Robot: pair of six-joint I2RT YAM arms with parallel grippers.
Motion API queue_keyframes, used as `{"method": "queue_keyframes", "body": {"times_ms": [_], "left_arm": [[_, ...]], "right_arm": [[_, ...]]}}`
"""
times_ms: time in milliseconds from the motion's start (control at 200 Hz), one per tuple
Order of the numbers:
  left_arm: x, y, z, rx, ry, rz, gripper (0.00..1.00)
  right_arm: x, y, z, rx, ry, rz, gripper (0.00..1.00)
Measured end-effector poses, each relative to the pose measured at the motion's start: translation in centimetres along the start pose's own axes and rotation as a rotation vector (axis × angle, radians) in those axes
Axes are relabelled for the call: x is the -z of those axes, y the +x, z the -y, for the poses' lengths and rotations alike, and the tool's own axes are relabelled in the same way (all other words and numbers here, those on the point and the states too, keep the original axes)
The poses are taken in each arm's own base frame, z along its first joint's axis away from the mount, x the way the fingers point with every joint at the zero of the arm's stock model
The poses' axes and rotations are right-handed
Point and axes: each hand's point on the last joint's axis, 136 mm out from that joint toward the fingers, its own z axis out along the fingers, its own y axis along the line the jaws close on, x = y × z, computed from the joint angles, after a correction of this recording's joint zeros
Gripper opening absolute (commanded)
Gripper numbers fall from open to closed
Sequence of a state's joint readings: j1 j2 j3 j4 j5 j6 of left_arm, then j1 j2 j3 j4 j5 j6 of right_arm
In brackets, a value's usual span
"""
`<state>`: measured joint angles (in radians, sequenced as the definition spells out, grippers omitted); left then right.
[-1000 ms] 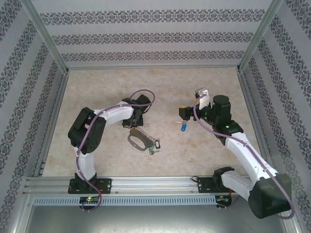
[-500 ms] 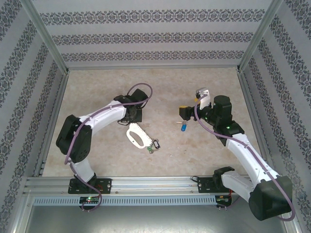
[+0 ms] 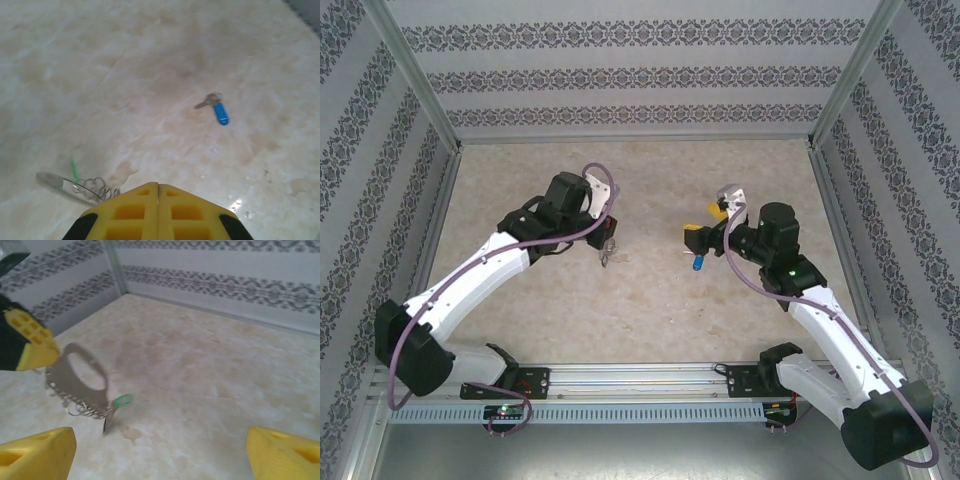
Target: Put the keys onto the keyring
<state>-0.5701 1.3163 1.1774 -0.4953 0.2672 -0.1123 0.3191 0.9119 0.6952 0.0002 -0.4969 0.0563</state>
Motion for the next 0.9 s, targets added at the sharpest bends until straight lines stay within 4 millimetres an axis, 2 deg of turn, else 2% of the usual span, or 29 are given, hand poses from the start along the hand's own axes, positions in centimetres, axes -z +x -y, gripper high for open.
{"method": "queue_keyframes", "body": {"times_ms": [155,280,400,510,615,789,904], "left_arm": [[1.8,-0.8,3.0,-0.109,0.157,0.131,0.0],[3.8,-2.8,5.1,-0.177,0.257,0.245,0.0],[5.3,-4.4,6.9,-0.224,0.347,0.328,0.0],[6.5,-5.3,8.3,-0.253,0.417,0.382,0.0],[7.6,-6.0,9.4,-0.272,0.475,0.425,0.0],[8.9,-6.8,10.5,-0.284,0.545,0.473,0.0],[9.4,-7.2,11.1,-0.285,0.581,0.494,0.0]], "right_arm": [[-0.4,-0.3,-3.9,0.05,-0.149,0.01,0.76],[-0.6,-0.6,-7.1,0.099,-0.27,0.021,0.65],[-1.0,-1.1,-9.2,0.127,-0.358,0.034,0.57],[-1.1,-1.5,-10.3,0.138,-0.408,0.054,0.56],[-0.8,-2.7,-11.3,0.144,-0.447,0.103,0.54],[-0.4,-4.7,-12.5,0.148,-0.5,0.185,0.37],[-0.4,-5.0,-13.0,0.142,-0.527,0.2,0.35]]}}
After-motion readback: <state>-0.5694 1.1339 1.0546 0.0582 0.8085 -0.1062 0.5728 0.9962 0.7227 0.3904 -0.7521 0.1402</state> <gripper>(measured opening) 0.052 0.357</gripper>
